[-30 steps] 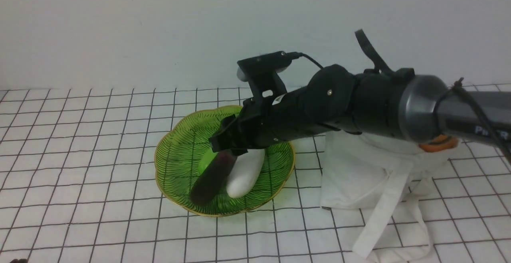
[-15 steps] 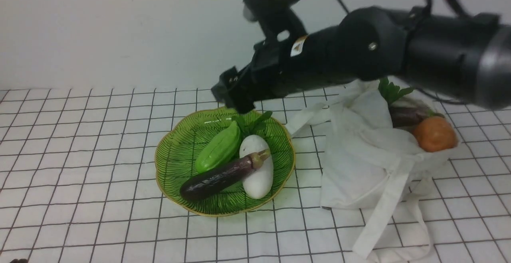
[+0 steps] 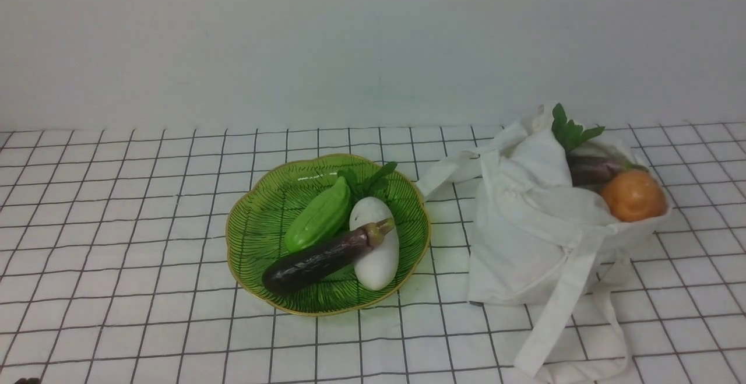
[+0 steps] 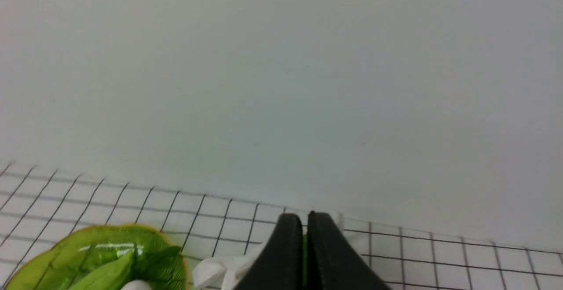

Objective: Take vegetables from bag on white checkered tablecloth place on plate.

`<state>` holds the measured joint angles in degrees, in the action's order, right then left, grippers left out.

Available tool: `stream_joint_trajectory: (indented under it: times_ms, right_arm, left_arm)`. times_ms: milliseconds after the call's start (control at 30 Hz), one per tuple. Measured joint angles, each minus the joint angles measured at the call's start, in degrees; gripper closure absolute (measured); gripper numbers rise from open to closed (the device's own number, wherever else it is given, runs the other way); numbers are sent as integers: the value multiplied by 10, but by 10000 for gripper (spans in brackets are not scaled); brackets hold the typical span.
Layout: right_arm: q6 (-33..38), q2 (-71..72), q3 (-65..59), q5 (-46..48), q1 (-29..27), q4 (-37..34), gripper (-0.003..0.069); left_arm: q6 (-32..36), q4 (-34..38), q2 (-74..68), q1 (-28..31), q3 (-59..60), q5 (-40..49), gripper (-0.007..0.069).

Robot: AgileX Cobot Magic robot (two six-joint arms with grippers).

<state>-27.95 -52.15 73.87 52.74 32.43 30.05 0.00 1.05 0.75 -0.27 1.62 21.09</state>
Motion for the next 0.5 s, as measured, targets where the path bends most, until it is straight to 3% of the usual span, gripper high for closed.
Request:
stream_joint_trajectory:
  times_ms: [267, 500]
  right_arm:
    - [-90, 325, -302, -182, 0, 63, 671]
    - [-117, 487, -421, -247, 0, 39, 673]
  left_arm:
    - [0, 0, 0, 0, 0, 0, 632]
    - [0, 0, 0, 0, 0, 0, 632]
